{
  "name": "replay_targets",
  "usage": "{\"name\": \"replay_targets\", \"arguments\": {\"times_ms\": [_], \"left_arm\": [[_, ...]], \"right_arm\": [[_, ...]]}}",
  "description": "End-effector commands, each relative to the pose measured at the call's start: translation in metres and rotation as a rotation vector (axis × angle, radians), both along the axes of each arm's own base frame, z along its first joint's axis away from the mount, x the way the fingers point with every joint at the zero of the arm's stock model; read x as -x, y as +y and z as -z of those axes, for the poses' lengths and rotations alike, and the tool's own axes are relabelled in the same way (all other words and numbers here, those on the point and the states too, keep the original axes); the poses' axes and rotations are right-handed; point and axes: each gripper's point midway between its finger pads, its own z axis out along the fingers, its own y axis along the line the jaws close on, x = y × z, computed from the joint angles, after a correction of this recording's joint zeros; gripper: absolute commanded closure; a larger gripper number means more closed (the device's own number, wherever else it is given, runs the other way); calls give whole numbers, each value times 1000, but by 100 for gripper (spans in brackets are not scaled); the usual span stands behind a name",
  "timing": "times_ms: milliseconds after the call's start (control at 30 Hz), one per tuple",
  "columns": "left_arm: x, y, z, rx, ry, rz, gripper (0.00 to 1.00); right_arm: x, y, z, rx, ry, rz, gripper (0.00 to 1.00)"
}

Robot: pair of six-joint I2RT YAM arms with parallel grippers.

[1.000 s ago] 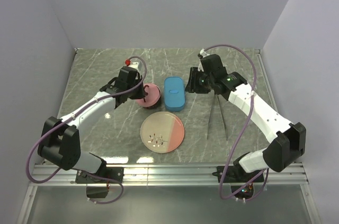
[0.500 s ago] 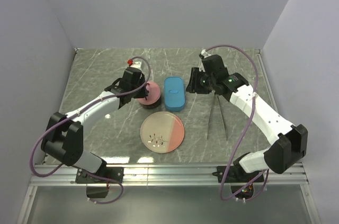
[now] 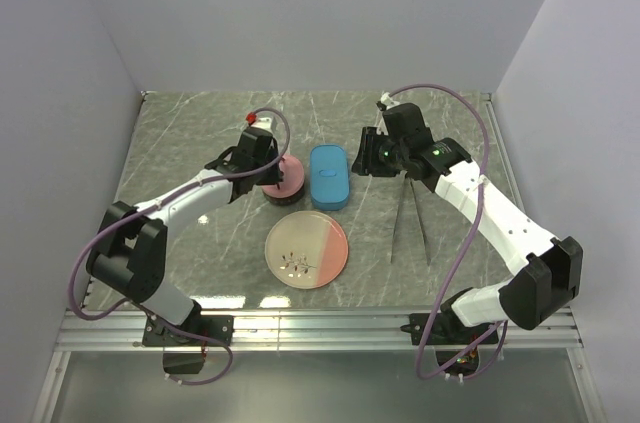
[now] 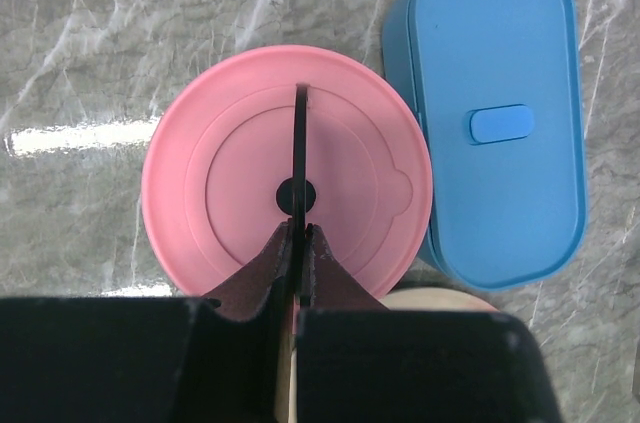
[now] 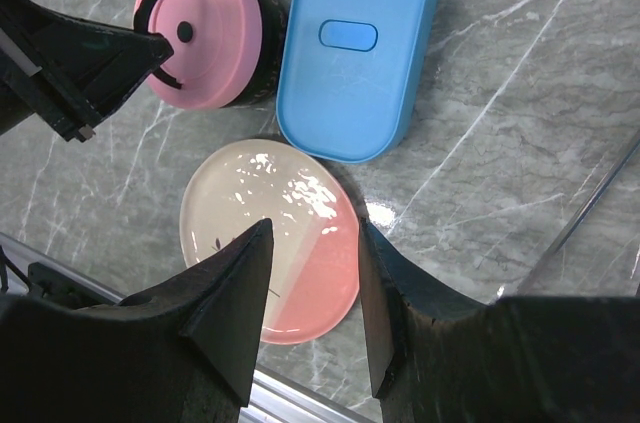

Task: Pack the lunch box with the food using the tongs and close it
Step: Put the lid back on the lunch box

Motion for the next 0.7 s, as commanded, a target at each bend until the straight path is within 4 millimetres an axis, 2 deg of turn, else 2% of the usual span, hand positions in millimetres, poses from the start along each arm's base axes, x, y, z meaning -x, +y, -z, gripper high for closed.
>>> {"name": "replay_targets", "arguments": {"times_ms": [0, 433, 667], "left_arm": [[-14, -9, -15, 8, -49, 12, 99], [-7, -11, 12, -18, 19, 27, 100], [6, -8, 25, -13, 36, 31, 100]], "right_arm": [[-3, -2, -19, -23, -58, -5, 53], [-1, -2, -16, -21, -51, -13, 53], [1, -4, -13, -16, -47, -9, 53]]}}
